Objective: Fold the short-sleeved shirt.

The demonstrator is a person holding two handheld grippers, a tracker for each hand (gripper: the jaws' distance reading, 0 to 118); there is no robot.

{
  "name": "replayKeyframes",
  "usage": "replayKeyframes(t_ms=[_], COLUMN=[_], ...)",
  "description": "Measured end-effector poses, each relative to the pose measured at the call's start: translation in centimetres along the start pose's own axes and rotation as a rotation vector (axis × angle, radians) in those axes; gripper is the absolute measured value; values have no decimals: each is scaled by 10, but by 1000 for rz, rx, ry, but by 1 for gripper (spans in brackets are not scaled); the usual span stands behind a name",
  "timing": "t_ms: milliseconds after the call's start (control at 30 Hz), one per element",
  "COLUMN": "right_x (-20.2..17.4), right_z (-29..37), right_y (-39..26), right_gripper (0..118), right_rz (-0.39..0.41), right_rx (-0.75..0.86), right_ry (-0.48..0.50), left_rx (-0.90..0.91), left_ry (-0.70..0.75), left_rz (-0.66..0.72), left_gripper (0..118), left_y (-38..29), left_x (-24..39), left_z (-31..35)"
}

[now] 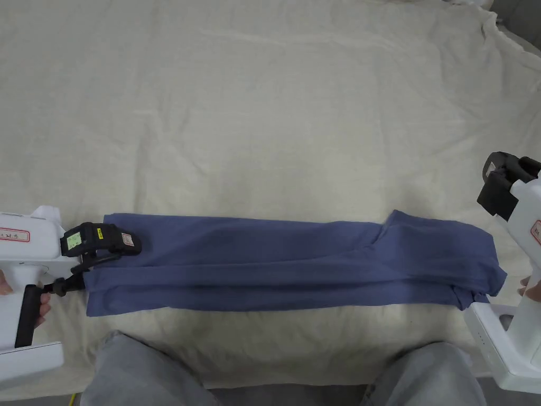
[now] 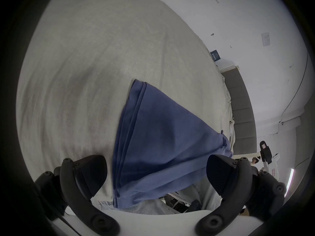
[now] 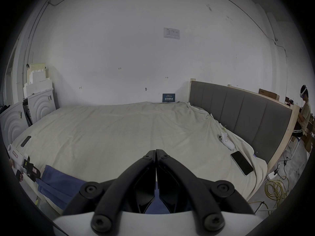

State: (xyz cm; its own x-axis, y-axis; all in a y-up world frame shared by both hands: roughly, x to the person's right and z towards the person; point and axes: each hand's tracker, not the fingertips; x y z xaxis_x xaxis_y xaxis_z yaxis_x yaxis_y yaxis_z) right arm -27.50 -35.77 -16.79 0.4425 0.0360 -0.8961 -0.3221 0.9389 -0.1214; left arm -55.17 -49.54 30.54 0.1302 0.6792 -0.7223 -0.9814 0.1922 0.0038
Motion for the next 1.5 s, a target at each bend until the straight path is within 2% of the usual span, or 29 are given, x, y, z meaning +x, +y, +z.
replayKeyframes(t_ms=[67, 100, 133, 200, 233, 300, 367, 533, 633, 833, 967, 1000, 1100, 1133, 1267, 1500], right_x=[-1, -1, -1, -1, -1, 1, 2, 5, 4, 7, 9, 9, 12, 13, 17, 24], right_z=[-1, -1, -2, -4, -3, -2, 0, -1, 2, 6, 9, 10, 12, 13, 15, 21], right_y=[0, -1, -2, -2, -2, -2, -1, -1, -1, 2, 5, 6, 7, 7, 7, 8], right_gripper=[0, 0, 0, 0, 0, 0, 0, 0, 0, 0, 0, 0, 0, 0, 0, 0], right_rz=[2, 5, 6, 5, 3, -3, -2, -9, -13, -29, -34, -39, -45, -50, -71, -89], right_rx=[-3, -4, -7, -15, -16, -14, -10, -11, -4, 10, 25, 29, 41, 42, 50, 61], right_ry=[2, 2, 3, 6, 7, 9, 11, 19, 31, 55, 69, 72, 72, 72, 71, 69], left_rx=[5, 12, 17, 4, -11, -5, 4, -1, 32, 119, 200, 208, 245, 258, 277, 223], left_ry=[-17, -42, -66, -65, 5, 58, 47, 186, 240, 273, 488, 518, 452, 430, 402, 244], left_rz=[17, 18, 13, 10, -3, -56, -35, -62, -128, -48, -92, -101, -86, -88, -206, -338], left_gripper=[117, 113, 100, 62, 43, 23, 16, 8, 7, 6, 6, 6, 6, 6, 6, 6], left_y=[2, 0, -2, -5, -7, -12, -9, -9, -16, -5, -3, 4, 1, -4, -17, -47], left_x=[1, 3, 6, 12, 15, 19, 18, 41, 61, 65, 67, 51, 52, 71, 102, 169], left_z=[1, 1, 0, -8, -15, -23, -21, -19, -10, 36, 54, 56, 72, 75, 75, 44])
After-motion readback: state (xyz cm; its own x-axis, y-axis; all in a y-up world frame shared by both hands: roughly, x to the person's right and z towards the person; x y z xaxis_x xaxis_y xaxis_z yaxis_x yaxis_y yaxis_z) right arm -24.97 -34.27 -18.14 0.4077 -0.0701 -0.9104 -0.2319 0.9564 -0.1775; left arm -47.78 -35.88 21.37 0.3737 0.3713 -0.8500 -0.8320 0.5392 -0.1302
